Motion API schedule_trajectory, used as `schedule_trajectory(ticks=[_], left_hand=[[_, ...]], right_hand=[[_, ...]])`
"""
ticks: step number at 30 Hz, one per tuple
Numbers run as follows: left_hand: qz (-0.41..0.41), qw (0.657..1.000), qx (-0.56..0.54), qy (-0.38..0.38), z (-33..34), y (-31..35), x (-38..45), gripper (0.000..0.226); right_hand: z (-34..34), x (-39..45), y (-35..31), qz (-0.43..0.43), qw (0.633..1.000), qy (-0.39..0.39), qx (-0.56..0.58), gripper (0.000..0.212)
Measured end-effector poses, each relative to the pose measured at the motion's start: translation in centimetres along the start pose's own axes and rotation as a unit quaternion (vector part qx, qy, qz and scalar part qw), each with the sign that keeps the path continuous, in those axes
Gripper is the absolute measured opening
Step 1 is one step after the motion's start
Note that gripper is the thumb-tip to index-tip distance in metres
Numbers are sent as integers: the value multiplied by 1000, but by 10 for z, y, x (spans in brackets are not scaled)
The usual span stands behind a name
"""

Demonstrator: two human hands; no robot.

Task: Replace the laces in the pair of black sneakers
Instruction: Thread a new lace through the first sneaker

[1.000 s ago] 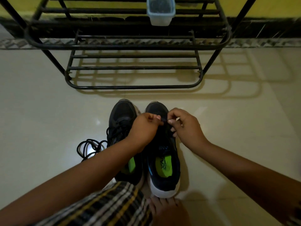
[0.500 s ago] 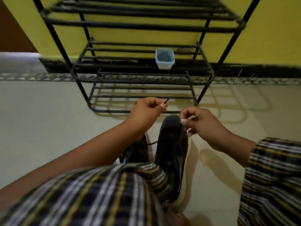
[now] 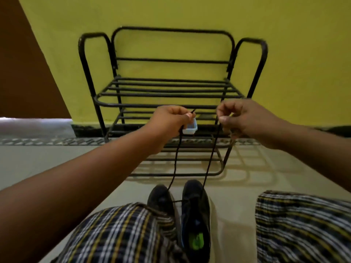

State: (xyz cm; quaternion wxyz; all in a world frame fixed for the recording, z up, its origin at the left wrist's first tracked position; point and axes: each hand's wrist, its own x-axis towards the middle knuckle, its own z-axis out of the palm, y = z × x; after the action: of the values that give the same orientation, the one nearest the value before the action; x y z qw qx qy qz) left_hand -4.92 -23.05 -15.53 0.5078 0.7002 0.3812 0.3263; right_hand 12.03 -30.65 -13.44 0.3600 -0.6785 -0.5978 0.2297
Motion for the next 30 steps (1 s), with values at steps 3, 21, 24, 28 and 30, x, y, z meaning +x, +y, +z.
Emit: schedule_trajectory(ticks=[3, 21, 24, 28, 30], left_hand=[[7, 1000, -13, 1, -7, 26, 3, 13], [-5, 979, -202, 0, 11, 62, 4, 17], [-3, 979, -204, -13, 12, 57, 5, 18], [5, 982, -190, 15, 15, 51, 7, 16], [8, 984, -173, 45, 18, 49, 7, 17]], right_hand=[[-27, 6, -34, -4, 998, 52, -26, 20], [-20, 10, -71, -62, 988, 123, 64, 7], [-20, 10, -66, -69, 991, 96, 69, 11], [-17, 13, -62, -67, 991, 92, 75, 8], [-15, 14, -58, -58, 990, 99, 85, 10]])
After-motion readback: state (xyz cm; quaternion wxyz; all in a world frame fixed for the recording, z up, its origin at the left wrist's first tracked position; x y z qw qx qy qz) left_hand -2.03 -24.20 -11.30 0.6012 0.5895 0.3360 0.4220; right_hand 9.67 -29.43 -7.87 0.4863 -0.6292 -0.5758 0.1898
